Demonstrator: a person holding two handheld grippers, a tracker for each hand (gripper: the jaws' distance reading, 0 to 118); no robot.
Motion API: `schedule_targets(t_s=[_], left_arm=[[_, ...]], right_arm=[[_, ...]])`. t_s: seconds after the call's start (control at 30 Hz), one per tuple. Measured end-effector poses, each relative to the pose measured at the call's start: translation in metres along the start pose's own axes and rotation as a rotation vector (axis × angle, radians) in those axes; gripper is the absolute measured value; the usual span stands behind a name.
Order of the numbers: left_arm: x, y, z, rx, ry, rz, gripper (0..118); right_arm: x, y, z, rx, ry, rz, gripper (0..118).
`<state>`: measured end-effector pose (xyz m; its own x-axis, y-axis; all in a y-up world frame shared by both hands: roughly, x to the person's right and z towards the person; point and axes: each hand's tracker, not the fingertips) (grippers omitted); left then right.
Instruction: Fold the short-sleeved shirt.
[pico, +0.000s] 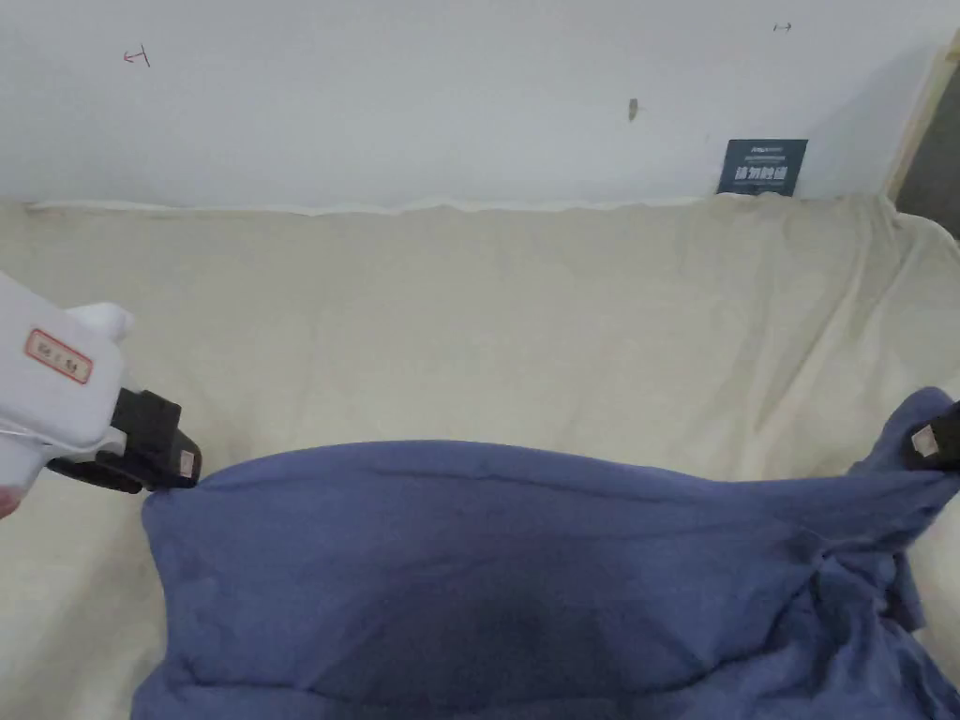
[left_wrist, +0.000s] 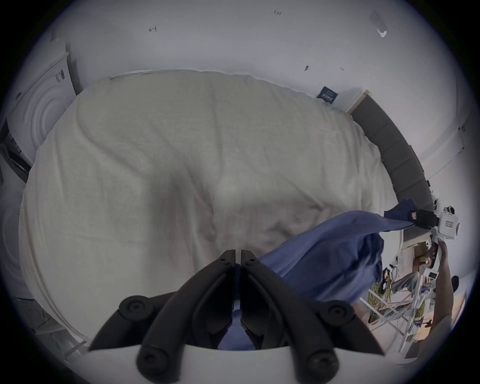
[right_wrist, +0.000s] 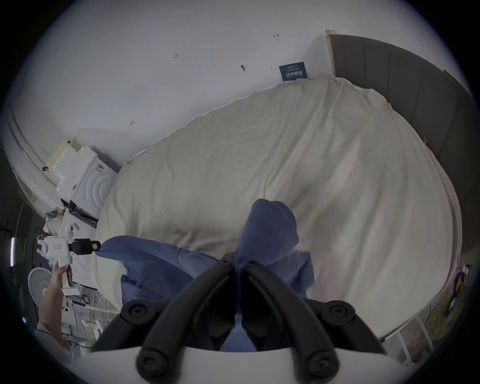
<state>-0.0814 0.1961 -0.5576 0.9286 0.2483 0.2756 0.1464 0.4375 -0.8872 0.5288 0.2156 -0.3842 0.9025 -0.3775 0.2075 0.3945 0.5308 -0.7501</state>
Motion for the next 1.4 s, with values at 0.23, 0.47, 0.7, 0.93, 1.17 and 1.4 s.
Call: schedule_targets(t_s=[0.23, 0.47, 0.7, 0.93, 1.17, 1.4], left_arm=[[-0.014, -0.091, 0.010, -0.052, -0.033, 0.017, 4], [-0.034, -0.140, -0.033, -0.129, -0.056, 0.100, 4], [-0.039, -0.153, -0.034, -0.063, -0.040, 0.118, 113], [-0.047, -0.159, -0.020, -0.002, -0.114, 0.224, 113], [-0.032, -0.184, 0.008, 0.069, -0.232, 0.168, 31], [-0.033, -0.206, 0.046, 0.210, -0.257, 0.204, 0]], right_arm=[[0.030, -0.089, 0.034, -0.079, -0.026, -0.024, 2], [0.061, -0.148, -0.012, -0.178, -0.120, -0.077, 2], [0.066, -0.161, -0.022, -0.114, -0.125, -0.155, 112], [0.047, -0.160, 0.002, 0.012, -0.105, -0.155, 111], [-0.018, -0.163, 0.016, 0.076, 0.089, -0.091, 66], [-0.051, -0.159, 0.010, 0.199, 0.146, 0.075, 0]])
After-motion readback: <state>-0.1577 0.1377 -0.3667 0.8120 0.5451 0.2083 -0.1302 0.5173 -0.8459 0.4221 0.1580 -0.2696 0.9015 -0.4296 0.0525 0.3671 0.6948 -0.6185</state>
